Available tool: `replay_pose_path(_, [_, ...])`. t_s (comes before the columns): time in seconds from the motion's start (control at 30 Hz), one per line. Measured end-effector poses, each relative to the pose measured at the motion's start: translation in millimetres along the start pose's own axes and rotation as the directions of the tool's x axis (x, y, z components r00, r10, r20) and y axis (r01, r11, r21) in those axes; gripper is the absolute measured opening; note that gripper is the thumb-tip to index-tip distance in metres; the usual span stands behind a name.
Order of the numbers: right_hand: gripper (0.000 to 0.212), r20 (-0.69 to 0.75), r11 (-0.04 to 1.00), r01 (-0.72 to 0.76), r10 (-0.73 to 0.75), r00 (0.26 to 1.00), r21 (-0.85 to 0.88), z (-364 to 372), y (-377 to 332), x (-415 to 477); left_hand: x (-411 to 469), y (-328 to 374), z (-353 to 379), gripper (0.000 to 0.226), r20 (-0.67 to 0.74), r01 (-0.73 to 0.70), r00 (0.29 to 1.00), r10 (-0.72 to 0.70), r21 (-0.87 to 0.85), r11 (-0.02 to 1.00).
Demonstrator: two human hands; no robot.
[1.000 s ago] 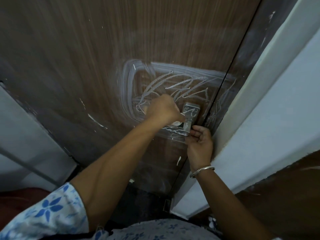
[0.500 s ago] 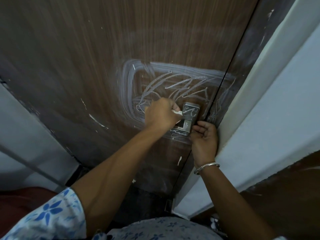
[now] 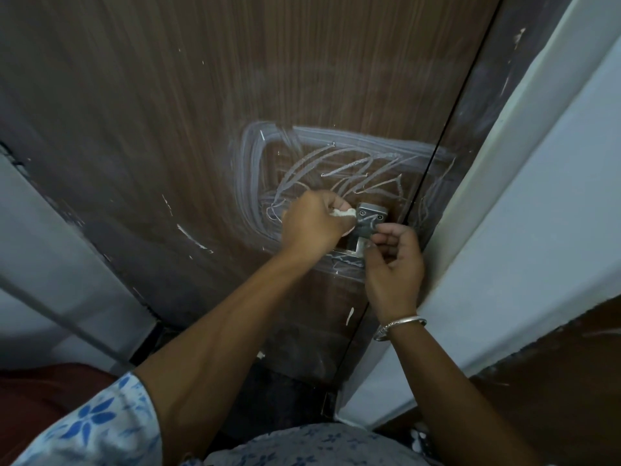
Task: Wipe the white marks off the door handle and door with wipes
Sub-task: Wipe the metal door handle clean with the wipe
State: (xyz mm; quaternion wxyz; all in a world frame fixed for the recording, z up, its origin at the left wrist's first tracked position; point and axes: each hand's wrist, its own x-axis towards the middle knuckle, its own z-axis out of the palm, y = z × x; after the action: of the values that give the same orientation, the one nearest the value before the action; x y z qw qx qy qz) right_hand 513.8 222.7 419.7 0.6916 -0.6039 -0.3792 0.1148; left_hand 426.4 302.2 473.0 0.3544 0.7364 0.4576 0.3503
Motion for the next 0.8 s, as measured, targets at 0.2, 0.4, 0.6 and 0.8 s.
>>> replay_pose_path(0.2, [0.038,0.104,0.997,0.073,-0.07,0.992,-0.023,1.9,-14.9,2.9,5.4,12.0,-10.0,0.006,-0.01,-0.084,0.996,0.084,-0.095,0.992])
replay_pose_path(0.4, [0.042,0.122,0.985,0.175,-0.172,0.977,-0.009,9.4,-19.1,7.1,0.3,9.9,-8.8,0.009,-0.021,-0.102,0.995,0.1,-0.217,0.971])
replay_pose_path(0.6, [0.031,0.047,0.99,0.138,-0.14,0.989,0.028,6.9,-18.0,9.0,-4.6,9.7,-17.7,0.023,0.163,-0.086,0.975,0.152,-0.354,0.931])
replay_pose_path(0.8, [0.021,-0.112,0.987,0.159,-0.158,0.981,0.007,5.7,-16.8,11.0,-14.9,5.5,-25.4,0.031,0.339,-0.102,0.911,0.234,-0.364,0.926])
